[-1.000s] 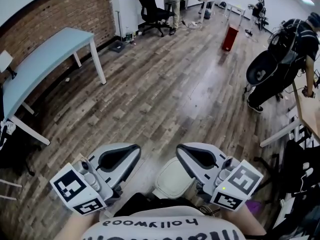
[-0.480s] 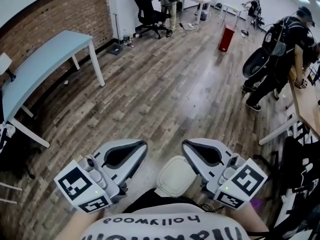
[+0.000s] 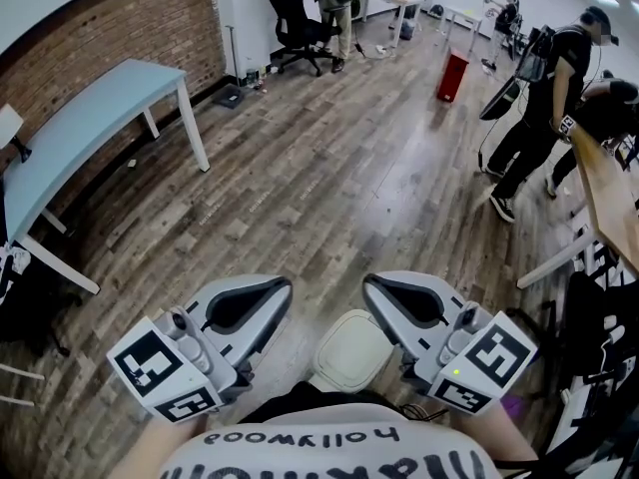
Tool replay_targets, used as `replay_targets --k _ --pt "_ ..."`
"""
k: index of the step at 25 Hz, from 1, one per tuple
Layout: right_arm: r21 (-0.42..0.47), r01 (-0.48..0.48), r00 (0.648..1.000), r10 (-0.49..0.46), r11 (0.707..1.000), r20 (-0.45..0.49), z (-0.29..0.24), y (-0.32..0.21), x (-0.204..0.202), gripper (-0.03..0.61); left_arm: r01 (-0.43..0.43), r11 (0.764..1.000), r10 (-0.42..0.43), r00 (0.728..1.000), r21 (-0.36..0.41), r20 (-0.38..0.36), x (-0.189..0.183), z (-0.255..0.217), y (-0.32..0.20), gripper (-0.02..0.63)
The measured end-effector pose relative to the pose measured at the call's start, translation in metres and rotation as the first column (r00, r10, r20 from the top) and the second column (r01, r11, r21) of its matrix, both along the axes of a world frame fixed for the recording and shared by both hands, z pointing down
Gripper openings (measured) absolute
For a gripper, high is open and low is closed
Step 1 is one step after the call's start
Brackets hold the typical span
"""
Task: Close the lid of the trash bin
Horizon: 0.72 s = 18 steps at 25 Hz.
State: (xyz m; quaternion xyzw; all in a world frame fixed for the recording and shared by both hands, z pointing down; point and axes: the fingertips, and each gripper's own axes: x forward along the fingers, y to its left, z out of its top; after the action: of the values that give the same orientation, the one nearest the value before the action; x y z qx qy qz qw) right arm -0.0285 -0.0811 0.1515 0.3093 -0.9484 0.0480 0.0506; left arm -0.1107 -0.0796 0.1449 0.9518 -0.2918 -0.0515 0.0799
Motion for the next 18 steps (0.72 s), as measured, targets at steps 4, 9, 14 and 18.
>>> replay_targets --k 4,9,14,18 --pt "-0.002 -0.001 1.000 0.001 1.000 0.008 -0.001 -0.002 0.001 0.009 0.004 1.000 -0.004 1.000 -0.005 0.001 -0.001 0.000 -0.002 0.008" --pt "0.000 -0.007 1.000 0.007 1.000 0.000 0.001 -0.006 -0.001 0.009 0.004 1.000 -0.004 1.000 -0.010 -0.001 -0.005 0.005 -0.007 0.008" --pt "0.011 -0.029 1.000 0.029 1.000 -0.010 -0.001 -0.012 0.003 0.009 0.001 1.000 -0.001 1.000 -0.007 -0.007 -0.006 0.003 -0.012 0.008" --pt "0.010 -0.045 0.999 0.045 0.999 -0.014 0.002 -0.014 0.008 0.009 -0.006 1.000 0.006 1.000 -0.013 -0.009 -0.005 0.007 -0.014 0.008"
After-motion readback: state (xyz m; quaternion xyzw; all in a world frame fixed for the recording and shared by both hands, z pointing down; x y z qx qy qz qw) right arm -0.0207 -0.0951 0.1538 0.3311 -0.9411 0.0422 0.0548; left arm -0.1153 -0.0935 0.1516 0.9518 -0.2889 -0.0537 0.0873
